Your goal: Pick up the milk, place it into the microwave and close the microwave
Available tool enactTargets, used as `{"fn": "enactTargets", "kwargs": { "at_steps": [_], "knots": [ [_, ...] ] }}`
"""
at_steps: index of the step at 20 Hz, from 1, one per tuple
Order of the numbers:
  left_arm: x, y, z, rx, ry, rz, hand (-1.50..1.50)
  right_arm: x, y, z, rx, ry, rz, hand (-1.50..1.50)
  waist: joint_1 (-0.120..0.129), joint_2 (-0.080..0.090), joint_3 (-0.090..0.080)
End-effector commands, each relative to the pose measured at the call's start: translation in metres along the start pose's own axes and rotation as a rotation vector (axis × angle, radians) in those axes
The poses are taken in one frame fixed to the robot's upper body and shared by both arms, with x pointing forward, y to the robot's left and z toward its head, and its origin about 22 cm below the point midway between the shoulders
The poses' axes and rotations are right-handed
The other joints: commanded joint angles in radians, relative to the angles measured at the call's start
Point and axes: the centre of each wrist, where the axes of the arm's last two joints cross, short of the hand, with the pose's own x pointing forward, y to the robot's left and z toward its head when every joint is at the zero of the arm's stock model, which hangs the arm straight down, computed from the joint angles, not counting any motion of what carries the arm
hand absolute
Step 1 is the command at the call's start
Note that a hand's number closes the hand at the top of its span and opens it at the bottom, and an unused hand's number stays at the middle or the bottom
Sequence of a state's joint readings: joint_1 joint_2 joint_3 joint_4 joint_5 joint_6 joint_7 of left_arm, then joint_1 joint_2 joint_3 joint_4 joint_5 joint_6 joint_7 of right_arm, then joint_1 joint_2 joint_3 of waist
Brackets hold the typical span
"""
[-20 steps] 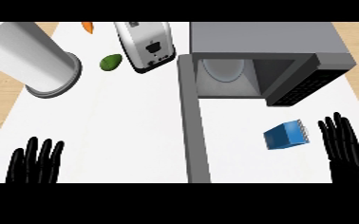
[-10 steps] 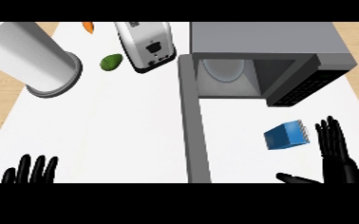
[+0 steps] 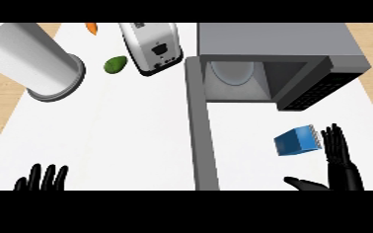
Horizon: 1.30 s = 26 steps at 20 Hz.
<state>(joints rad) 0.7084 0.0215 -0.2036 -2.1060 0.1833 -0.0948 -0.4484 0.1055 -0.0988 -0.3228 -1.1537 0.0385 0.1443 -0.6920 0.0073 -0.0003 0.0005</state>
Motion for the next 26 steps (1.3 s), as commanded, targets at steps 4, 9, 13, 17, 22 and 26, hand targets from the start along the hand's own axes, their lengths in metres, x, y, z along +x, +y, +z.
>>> {"fn": "enactTargets", "kwargs": {
  "at_steps": [4, 9, 13, 17, 22, 26],
  "knots": [
    [0.018, 0.007, 0.016, 0.005, -0.006, -0.014, -1.50, -0.021, -0.015, -0.004, 0.004, 0.005, 0.032, -1.50, 0.002, -0.001, 0.000],
    [0.006, 0.027, 0.003, 0.016, -0.009, 0.026, -1.50, -0.037, -0.007, -0.010, 0.026, -0.020, 0.046, -1.50, 0.001, 0.000, 0.000],
    [-0.004, 0.015, 0.020, 0.014, 0.008, 0.013, -1.50, -0.036, 0.000, -0.032, 0.066, -0.035, 0.021, -1.50, 0.004, 0.000, 0.000],
    [0.014, 0.014, 0.007, 0.016, 0.006, 0.010, -1.50, -0.045, 0.016, -0.022, 0.070, -0.055, -0.013, -1.50, 0.002, 0.001, 0.000],
    [0.006, 0.012, 0.018, -0.013, -0.003, 0.008, -1.50, -0.051, 0.020, -0.024, 0.053, -0.023, -0.035, -1.50, 0.003, 0.000, 0.000],
    [0.011, 0.011, 0.009, 0.014, -0.012, -0.021, -1.50, -0.047, 0.023, -0.040, 0.011, -0.041, -0.042, -1.50, 0.002, 0.000, 0.000]
  ]
}}
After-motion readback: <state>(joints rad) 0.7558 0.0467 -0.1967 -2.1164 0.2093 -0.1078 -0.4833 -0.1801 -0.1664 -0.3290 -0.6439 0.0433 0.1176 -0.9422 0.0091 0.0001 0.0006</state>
